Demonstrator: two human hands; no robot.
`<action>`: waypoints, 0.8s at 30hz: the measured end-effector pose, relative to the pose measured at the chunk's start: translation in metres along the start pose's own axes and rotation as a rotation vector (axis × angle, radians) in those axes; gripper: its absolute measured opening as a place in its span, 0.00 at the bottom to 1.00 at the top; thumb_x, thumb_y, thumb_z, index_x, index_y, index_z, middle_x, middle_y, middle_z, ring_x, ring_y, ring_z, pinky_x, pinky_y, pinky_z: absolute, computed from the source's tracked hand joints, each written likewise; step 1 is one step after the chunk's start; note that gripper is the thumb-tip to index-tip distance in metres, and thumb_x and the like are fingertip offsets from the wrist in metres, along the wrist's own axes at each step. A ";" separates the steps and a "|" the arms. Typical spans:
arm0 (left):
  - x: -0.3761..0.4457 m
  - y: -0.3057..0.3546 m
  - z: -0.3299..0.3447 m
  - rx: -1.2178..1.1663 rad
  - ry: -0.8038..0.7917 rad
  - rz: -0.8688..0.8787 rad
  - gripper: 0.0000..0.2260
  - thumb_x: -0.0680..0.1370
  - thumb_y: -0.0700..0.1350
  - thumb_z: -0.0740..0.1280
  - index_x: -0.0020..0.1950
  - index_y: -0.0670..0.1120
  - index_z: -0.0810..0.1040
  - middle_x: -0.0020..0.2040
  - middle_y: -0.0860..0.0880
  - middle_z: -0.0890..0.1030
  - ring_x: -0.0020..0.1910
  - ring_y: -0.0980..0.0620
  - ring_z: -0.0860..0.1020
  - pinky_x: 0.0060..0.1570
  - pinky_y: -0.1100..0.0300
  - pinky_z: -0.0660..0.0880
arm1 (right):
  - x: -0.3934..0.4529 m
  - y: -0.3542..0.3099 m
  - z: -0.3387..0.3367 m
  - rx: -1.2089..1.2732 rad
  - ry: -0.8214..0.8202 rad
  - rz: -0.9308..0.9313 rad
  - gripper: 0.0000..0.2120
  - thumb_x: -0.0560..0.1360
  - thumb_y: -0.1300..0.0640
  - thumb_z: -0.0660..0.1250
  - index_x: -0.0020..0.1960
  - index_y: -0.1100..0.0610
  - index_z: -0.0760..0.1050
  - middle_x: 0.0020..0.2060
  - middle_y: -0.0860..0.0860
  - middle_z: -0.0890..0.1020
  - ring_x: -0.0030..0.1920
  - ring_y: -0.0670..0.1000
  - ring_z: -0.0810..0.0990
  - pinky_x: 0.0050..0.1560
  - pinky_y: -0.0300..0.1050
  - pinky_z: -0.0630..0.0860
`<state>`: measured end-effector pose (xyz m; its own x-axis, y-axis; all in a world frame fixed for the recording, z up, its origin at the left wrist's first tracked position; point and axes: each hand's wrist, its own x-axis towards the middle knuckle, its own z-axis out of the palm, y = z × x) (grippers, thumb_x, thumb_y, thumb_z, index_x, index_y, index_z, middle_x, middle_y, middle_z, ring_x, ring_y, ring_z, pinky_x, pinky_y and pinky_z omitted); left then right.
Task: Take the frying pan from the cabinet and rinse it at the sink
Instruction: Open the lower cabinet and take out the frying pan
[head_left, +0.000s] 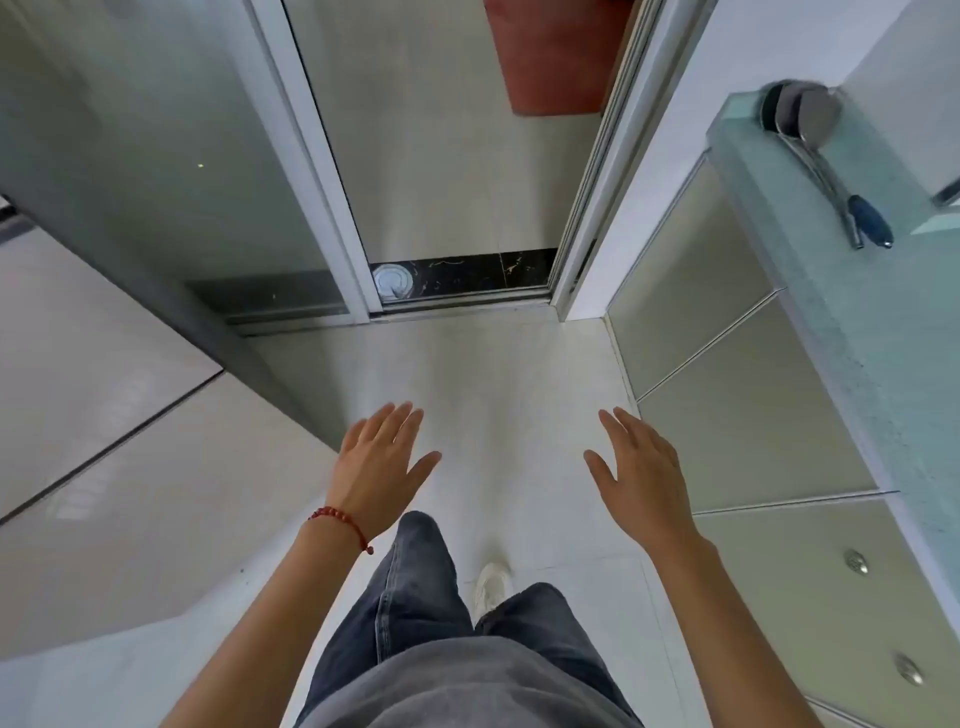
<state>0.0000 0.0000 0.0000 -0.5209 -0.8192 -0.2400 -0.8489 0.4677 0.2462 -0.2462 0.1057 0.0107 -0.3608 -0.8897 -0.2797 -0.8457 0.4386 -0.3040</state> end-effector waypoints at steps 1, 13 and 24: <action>0.012 -0.001 -0.001 -0.009 -0.017 -0.009 0.31 0.76 0.62 0.48 0.71 0.44 0.63 0.73 0.45 0.66 0.73 0.44 0.62 0.71 0.47 0.58 | 0.011 0.003 -0.001 0.015 0.019 0.014 0.24 0.78 0.51 0.57 0.72 0.57 0.61 0.73 0.56 0.64 0.73 0.57 0.62 0.72 0.51 0.56; 0.248 -0.026 -0.053 0.163 -0.062 0.297 0.34 0.75 0.63 0.42 0.68 0.42 0.68 0.68 0.42 0.73 0.67 0.43 0.70 0.66 0.47 0.67 | 0.169 -0.011 -0.025 0.066 0.066 0.268 0.25 0.78 0.48 0.56 0.73 0.55 0.59 0.73 0.55 0.64 0.73 0.57 0.61 0.72 0.52 0.57; 0.399 0.032 -0.091 0.242 -0.225 0.644 0.39 0.75 0.64 0.35 0.68 0.41 0.69 0.67 0.42 0.74 0.67 0.42 0.70 0.65 0.46 0.68 | 0.224 -0.006 -0.054 0.227 0.163 0.620 0.25 0.78 0.47 0.55 0.73 0.54 0.58 0.73 0.54 0.63 0.73 0.55 0.62 0.72 0.50 0.56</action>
<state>-0.2274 -0.3423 -0.0025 -0.9082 -0.2799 -0.3111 -0.3494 0.9163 0.1956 -0.3433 -0.1030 -0.0013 -0.8219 -0.4651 -0.3290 -0.3661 0.8736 -0.3205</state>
